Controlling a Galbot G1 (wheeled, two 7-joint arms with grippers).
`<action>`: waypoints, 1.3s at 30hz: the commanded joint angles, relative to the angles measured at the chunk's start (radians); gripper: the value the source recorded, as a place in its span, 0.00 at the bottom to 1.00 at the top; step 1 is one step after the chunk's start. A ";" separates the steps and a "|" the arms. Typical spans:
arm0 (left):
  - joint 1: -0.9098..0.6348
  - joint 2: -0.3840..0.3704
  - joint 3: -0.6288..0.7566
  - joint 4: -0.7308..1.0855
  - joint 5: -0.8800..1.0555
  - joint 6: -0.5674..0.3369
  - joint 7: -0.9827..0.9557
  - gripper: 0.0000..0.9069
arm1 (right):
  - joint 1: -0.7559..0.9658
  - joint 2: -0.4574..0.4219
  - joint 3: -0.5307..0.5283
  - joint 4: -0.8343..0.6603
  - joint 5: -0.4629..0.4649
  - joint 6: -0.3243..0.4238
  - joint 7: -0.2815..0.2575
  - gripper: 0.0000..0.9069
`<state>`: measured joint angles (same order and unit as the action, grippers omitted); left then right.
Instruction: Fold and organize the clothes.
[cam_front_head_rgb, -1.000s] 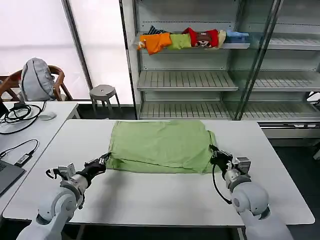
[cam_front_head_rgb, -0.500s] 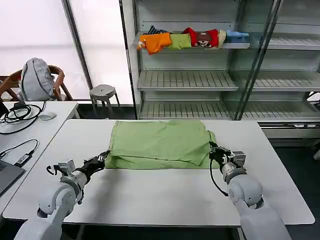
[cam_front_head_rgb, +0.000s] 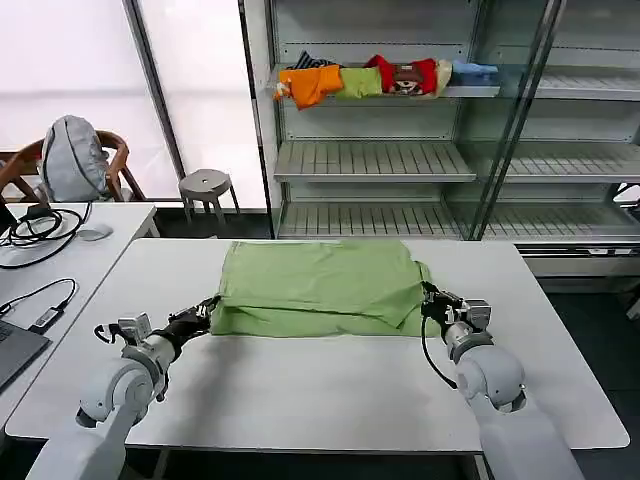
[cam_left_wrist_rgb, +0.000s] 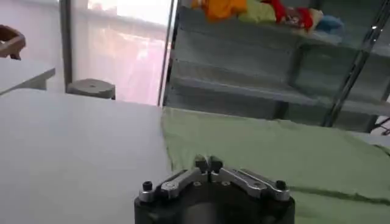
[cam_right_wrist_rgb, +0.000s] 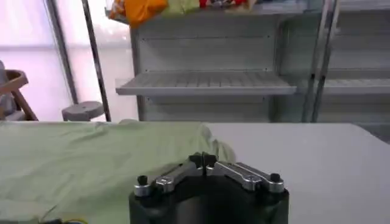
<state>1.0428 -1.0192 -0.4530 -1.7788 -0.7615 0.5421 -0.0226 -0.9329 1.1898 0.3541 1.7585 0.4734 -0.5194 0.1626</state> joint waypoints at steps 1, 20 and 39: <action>-0.023 0.004 0.019 0.046 0.021 -0.007 0.017 0.02 | 0.017 0.006 -0.014 -0.019 -0.009 0.003 -0.002 0.00; -0.089 0.007 0.048 0.121 0.029 -0.013 0.032 0.02 | 0.060 0.018 -0.035 -0.074 -0.037 0.001 -0.003 0.00; 0.051 0.091 -0.016 -0.097 0.039 -0.058 -0.003 1.00 | 0.006 -0.056 0.051 0.019 -0.017 -0.020 -0.001 1.00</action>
<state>0.9746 -0.9846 -0.4374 -1.6936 -0.7232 0.4777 0.0216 -0.8741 1.1729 0.3646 1.6926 0.4233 -0.5332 0.1602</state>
